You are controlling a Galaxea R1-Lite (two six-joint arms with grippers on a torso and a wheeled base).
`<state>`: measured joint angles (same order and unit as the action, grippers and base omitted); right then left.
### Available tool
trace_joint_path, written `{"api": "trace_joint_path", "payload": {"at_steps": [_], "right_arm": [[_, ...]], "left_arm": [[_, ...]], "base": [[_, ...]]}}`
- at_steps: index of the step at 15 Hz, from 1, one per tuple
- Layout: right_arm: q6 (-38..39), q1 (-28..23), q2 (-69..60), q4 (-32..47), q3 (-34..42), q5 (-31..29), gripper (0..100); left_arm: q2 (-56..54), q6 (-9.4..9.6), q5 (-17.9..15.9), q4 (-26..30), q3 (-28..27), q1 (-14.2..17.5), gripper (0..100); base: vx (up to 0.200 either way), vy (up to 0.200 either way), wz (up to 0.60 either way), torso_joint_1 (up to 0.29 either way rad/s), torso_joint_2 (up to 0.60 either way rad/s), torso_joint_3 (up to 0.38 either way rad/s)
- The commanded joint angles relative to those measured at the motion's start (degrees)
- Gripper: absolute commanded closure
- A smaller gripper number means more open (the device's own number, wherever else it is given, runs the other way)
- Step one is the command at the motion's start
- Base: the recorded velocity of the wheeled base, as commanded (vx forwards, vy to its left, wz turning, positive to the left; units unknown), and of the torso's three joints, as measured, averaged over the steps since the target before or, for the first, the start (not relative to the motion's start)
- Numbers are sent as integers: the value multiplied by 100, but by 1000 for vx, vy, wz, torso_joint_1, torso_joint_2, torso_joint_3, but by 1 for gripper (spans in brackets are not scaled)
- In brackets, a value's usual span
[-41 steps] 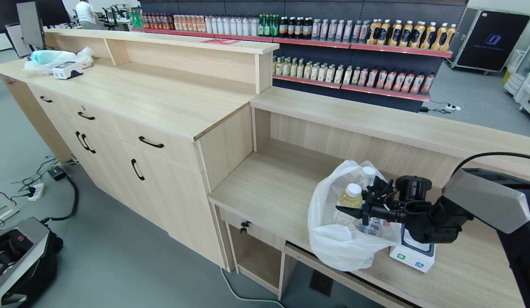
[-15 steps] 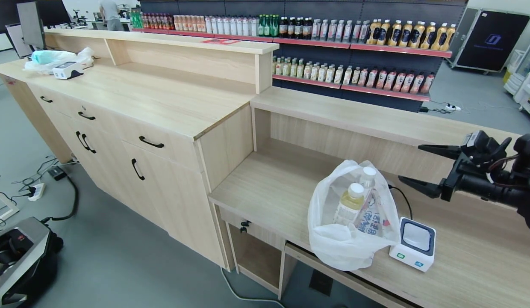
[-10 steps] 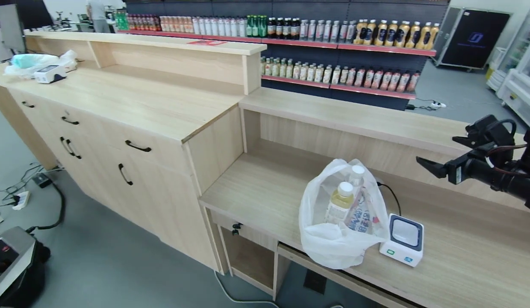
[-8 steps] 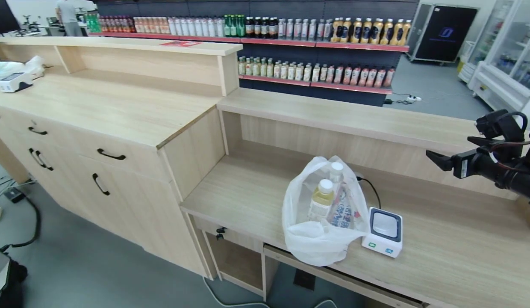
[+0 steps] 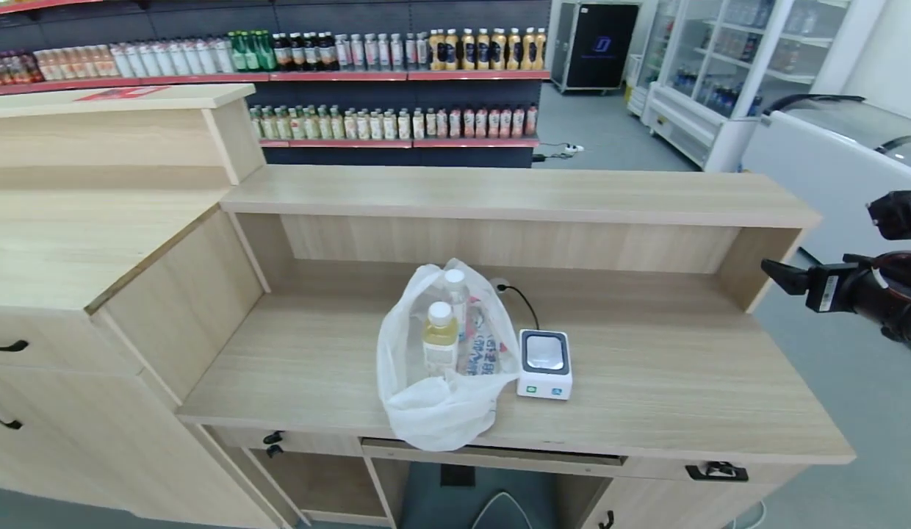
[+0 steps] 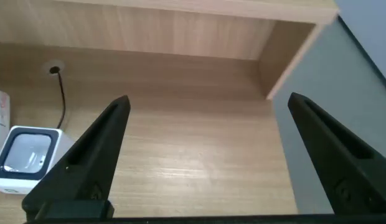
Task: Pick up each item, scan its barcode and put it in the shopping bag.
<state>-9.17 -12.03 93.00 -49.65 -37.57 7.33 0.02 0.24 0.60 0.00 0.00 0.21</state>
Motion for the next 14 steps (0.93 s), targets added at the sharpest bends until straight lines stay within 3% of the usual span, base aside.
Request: {"api": "trace_joint_path", "payload": {"at_steps": [1, 4, 8, 9, 14], "right_arm": [[293, 8, -696, -36, 637, 6, 0], [363, 96, -1856, 17, 1815, -56, 0], [398, 491, -3579, 35, 3529, -689, 0], [398, 500, -3614, 43, 3555, -697, 0], [706, 799, -6927, 2865, 3757, -900, 0]], "left_arm": [[-2, 2, 2, 0, 0, 6, 100], [-2, 2, 2, 0, 0, 6, 100], [-2, 2, 2, 0, 0, 6, 100], [-2, 2, 2, 0, 0, 6, 100], [-2, 2, 2, 0, 0, 6, 100]], "base": [[0, 0, 0, 0, 0, 0], [0, 0, 0, 0, 0, 0], [0, 0, 0, 0, 0, 0], [0, 0, 0, 0, 0, 0], [0, 0, 0, 0, 0, 0]]}}
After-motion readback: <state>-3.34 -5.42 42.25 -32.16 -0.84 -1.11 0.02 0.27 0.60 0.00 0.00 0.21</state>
